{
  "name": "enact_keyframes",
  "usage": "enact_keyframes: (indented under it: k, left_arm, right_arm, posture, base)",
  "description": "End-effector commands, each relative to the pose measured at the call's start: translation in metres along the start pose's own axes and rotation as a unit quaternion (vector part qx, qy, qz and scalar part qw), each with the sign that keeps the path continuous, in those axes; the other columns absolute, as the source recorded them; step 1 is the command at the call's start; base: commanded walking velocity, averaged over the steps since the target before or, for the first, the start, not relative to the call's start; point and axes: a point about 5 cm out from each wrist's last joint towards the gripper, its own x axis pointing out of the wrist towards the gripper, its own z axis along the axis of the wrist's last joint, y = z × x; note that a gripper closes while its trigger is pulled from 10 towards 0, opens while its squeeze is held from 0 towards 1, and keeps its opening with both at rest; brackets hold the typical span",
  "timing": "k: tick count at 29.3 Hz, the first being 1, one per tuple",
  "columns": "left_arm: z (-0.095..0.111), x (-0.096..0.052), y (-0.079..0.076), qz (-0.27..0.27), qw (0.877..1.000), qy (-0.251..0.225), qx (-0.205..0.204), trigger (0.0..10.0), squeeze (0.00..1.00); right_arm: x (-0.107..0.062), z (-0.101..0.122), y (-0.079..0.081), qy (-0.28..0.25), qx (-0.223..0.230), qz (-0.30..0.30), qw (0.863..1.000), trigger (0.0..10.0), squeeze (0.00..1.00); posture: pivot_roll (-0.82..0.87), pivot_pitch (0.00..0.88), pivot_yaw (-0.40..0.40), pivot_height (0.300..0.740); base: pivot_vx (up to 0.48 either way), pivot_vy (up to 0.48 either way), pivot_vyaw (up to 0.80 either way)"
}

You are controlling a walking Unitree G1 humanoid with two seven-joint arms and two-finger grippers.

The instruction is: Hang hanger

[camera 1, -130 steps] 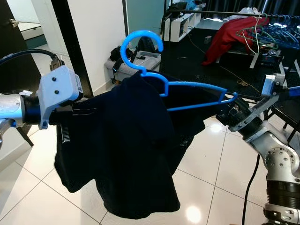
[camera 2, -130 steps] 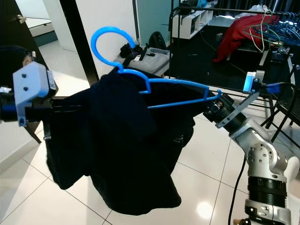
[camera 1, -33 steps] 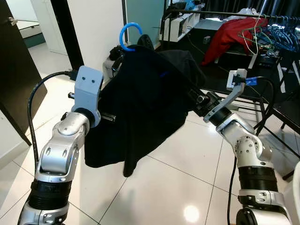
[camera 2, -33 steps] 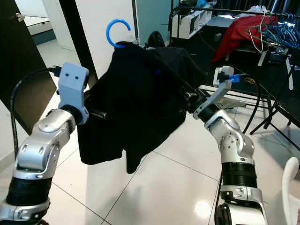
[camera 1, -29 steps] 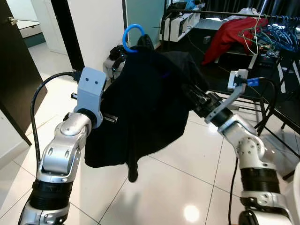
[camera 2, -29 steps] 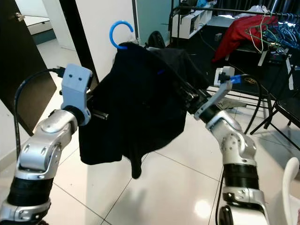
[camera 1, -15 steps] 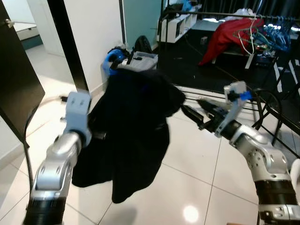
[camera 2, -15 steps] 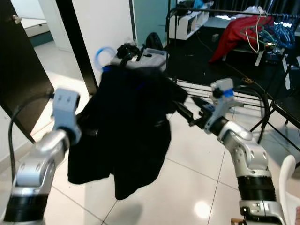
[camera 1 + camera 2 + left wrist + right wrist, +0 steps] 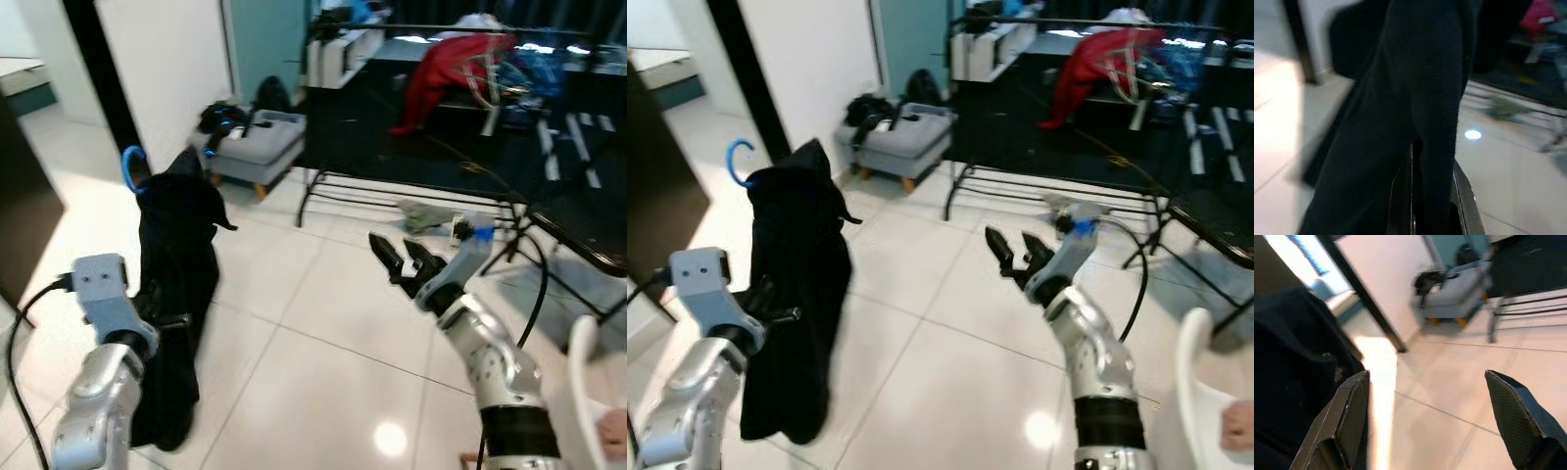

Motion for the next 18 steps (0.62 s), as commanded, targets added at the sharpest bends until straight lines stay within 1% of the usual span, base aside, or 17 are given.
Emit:
enact_keyframes:
  k: [1, 3, 4, 5, 6, 8, 10, 14, 18]
  left_arm:
    - [0.007, -0.002, 0.0, 0.003, 0.999, -0.031, 0.009, 10.0, 0.0]
    - [0.006, -0.002, -0.001, 0.003, 0.999, -0.034, 0.006, 10.0, 0.0]
    - [0.007, -0.003, 0.0, 0.002, 0.999, -0.04, 0.003, 10.0, 0.0]
    - [0.007, -0.003, 0.0, 0.002, 0.999, -0.04, 0.003, 10.0, 0.0]
    - [0.007, -0.003, -0.001, -0.006, 0.999, -0.045, 0.006, 10.0, 0.0]
    - [0.007, -0.002, -0.001, -0.013, 0.999, -0.048, 0.008, 10.0, 0.0]
    - [0.008, 0.0, -0.005, -0.028, 0.998, -0.049, 0.012, 10.0, 0.0]
    - [0.008, 0.001, -0.007, -0.033, 0.998, -0.049, 0.013, 10.0, 0.0]
    - [0.007, 0.003, -0.015, -0.055, 0.997, -0.053, 0.016, 10.0, 0.0]
  right_arm:
    - [0.003, 0.0, 0.002, -0.003, -0.005, 0.005, 1.0, 10.0, 0.0]
    - [0.004, 0.002, 0.0, -0.005, -0.005, 0.005, 1.0, 10.0, 0.0]
    - [0.005, 0.003, 0.002, -0.009, -0.021, 0.009, 1.0, 10.0, 0.0]
    - [0.005, 0.003, 0.002, -0.009, -0.021, 0.009, 1.0, 10.0, 0.0]
    - [0.006, 0.003, 0.005, -0.011, -0.034, 0.011, 0.999, 10.0, 0.0]
    - [0.006, 0.003, 0.007, -0.014, -0.041, 0.009, 0.999, 10.0, 0.0]
    - [0.005, 0.004, 0.006, -0.021, -0.043, 0.0, 0.999, 10.0, 0.0]
    - [0.005, 0.005, 0.005, -0.024, -0.043, -0.004, 0.999, 10.0, 0.0]
    - [0.004, 0.005, 0.0, -0.027, -0.051, -0.015, 0.998, 10.0, 0.0]
  posture:
    - [0.06, 0.0, -0.042, 0.74]
    - [0.06, 0.0, -0.042, 0.74]
    - [0.06, 0.0, -0.04, 0.74]
    - [0.06, 0.0, -0.04, 0.74]
    - [0.04, 0.0, -0.034, 0.74]
    - [0.04, 0.0, -0.03, 0.74]
    - [0.02, 0.0, -0.026, 0.74]
    - [0.01, 0.0, -0.024, 0.74]
    - [-0.02, 0.0, -0.013, 0.74]
  base:
    - [0.0, 0.0, -0.77]
    - [0.0, 0.0, -0.77]
    - [0.48, 0.0, 0.0]
    - [0.48, 0.0, 0.0]
    - [0.48, 0.0, 0.0]
    - [0.48, 0.0, 0.0]
    - [0.48, 0.0, 0.0]
    - [0.48, 0.0, 0.0]
    - [0.48, 0.0, 0.0]
